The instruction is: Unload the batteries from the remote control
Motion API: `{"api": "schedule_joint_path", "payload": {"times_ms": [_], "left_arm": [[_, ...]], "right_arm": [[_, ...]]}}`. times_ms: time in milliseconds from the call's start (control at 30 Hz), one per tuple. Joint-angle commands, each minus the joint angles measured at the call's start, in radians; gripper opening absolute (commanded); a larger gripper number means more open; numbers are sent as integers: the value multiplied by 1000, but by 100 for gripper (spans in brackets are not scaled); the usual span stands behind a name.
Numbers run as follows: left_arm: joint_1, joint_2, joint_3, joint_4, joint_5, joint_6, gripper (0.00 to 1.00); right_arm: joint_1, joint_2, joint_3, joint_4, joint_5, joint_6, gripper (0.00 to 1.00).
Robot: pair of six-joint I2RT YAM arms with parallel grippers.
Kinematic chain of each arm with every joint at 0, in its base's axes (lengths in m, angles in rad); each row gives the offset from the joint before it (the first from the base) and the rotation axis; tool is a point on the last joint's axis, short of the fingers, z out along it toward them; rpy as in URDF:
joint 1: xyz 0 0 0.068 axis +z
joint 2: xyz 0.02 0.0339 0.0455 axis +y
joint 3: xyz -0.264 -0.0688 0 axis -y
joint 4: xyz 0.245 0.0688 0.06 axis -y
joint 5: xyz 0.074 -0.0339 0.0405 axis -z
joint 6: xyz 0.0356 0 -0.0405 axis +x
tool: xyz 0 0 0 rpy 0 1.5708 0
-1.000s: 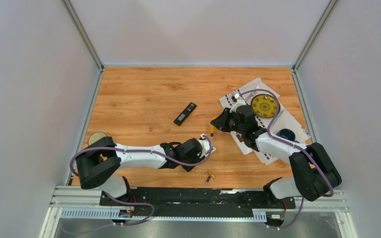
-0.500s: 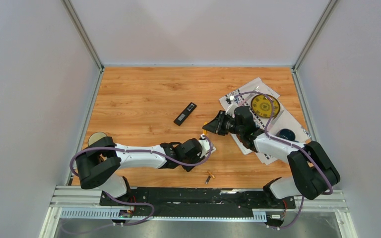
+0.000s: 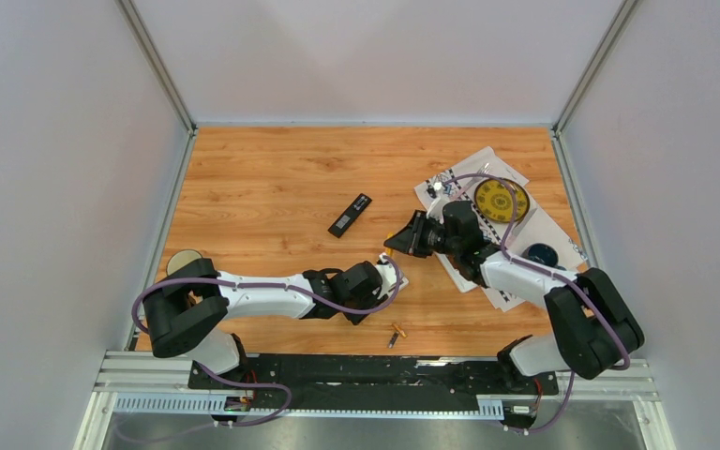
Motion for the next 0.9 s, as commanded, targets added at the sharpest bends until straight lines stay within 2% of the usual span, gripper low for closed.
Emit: {"api": "schedule_joint_path", "payload": {"times_ms": [0,133,333,533,733,867], "left_arm": [[-2,29,-20,-40,4,5,0],[1,4,-5,-17,3,-12,0],[21,11,98,12,73,1,0],[96,29,226,10,124,8,0],[199,12,299,-85,35,-24,0],[291,-63,254,-119,-4,-66,0]], "right_arm": [[-25,-46,36,-14,21,-25,0],[-71,-101,20,-36,24,-28,0],[-146,-217,22,-132,40,-70,0],[-166,-365,46,-249,81,-99,0],[-169,-431,57,-290,110,-119,0],[-169,-421,51,-287,107,-120,0]]}}
